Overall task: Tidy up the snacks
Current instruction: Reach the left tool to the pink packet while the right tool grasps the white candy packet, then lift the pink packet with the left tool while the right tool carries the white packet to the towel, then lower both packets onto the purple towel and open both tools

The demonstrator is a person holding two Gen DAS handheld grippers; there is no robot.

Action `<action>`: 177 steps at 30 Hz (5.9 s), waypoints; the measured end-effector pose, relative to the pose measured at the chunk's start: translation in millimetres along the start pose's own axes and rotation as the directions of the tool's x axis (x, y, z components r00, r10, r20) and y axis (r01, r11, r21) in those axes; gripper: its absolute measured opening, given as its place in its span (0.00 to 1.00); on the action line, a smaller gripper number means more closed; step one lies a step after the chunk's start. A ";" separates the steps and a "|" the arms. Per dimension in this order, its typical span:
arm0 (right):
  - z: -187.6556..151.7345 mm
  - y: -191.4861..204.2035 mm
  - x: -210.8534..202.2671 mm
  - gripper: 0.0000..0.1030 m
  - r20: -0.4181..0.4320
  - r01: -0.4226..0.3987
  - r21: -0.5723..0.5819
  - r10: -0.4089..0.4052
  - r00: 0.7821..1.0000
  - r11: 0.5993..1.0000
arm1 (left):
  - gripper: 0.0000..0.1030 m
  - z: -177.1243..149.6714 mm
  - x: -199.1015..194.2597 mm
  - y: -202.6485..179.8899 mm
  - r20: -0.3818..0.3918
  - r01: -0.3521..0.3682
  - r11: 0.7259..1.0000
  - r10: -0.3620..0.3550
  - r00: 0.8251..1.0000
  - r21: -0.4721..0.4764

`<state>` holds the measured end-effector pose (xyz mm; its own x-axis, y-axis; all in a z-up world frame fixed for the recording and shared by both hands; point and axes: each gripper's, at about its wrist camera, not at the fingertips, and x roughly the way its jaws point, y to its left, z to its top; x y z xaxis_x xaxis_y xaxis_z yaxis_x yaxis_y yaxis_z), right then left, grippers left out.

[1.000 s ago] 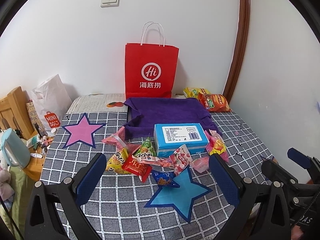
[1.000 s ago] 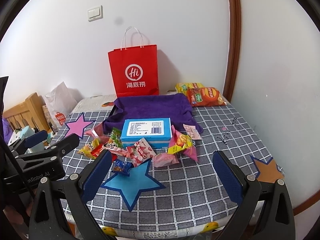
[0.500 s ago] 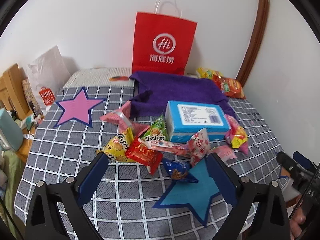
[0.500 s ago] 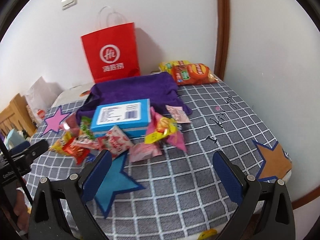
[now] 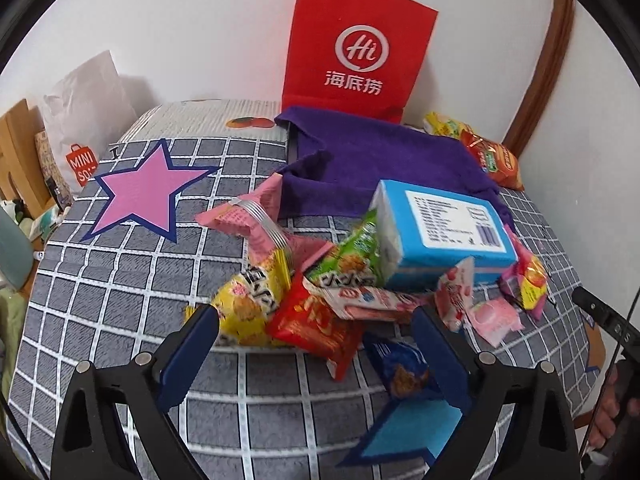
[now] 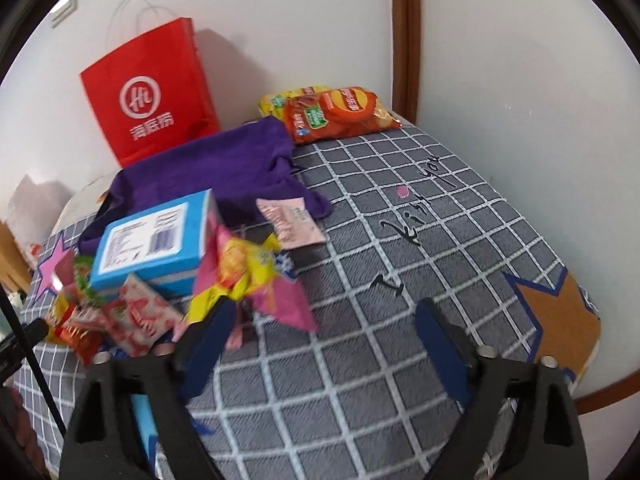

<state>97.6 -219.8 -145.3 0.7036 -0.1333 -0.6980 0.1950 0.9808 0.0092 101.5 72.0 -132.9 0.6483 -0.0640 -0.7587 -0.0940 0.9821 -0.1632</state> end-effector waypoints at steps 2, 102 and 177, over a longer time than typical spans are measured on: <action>10.7 -0.5 12.2 0.78 -0.003 0.007 -0.015 -0.007 1.000 1.000 | 0.93 4.4 6.7 3.2 -0.007 -0.002 1.000 0.002 1.000 -0.007; 64.4 69.6 36.7 0.41 -0.078 -0.264 -0.187 0.254 0.964 0.946 | 0.25 70.9 67.4 54.4 -0.112 0.013 0.991 -0.027 0.993 -0.130; 193.3 128.9 237.9 0.48 -0.355 -0.306 -0.130 0.244 0.902 0.943 | 0.26 207.3 205.8 -60.7 -0.242 0.122 0.992 -0.120 0.963 -0.007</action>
<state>422.2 -152.7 -171.8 0.4398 0.1697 -0.8819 -0.1203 0.9843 0.1294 397.3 35.9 -148.4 0.4526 -0.2228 -0.8635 -0.0189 0.9657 -0.2590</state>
